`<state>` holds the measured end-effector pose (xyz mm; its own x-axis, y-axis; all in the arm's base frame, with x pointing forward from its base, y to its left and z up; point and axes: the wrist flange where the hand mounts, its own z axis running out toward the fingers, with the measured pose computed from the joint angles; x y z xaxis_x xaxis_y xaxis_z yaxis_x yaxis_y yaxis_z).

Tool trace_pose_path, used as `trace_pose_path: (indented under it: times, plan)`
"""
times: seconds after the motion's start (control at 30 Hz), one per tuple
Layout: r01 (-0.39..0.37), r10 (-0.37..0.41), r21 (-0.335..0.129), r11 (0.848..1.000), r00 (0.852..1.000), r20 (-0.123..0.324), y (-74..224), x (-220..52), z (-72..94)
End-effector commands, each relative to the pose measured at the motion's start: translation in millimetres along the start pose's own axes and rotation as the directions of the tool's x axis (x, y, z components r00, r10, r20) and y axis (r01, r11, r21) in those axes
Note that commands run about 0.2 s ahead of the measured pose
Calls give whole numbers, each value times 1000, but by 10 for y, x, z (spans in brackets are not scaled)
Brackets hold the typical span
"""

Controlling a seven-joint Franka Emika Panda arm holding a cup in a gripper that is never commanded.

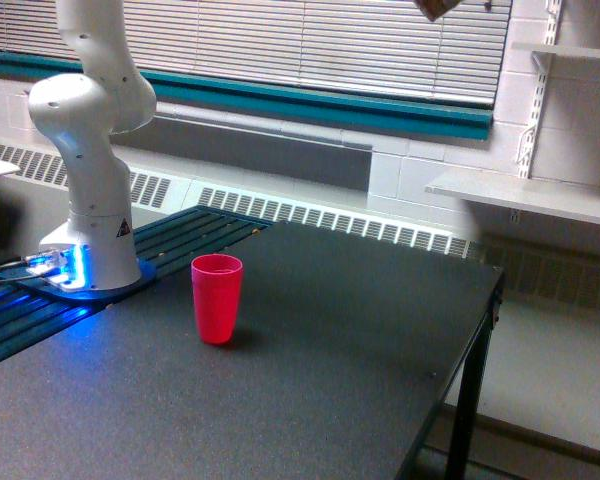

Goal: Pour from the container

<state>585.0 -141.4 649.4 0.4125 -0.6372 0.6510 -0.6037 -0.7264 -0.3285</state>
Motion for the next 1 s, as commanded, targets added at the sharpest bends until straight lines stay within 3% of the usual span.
trace_pose_path:
  times: [0.03,0.17,0.3,0.37,0.43,0.53,0.93,1.0]
  plan:
    - [-3,3,24,1000,1000,-30,-32,32,-127]
    - [12,-11,30,999,1000,-28,-80,-77,-199]
    - [31,-30,38,999,999,-35,-144,-206,-169]
    - [35,-31,68,997,998,-51,-135,-236,-186]
    - [52,-49,61,997,998,-46,-180,-345,-251]
    - [69,-67,55,996,997,-45,-212,-505,-206]
    - [127,-127,39,991,992,11,-133,-976,-92]
    - [129,-129,34,991,991,20,-147,-1063,-140]
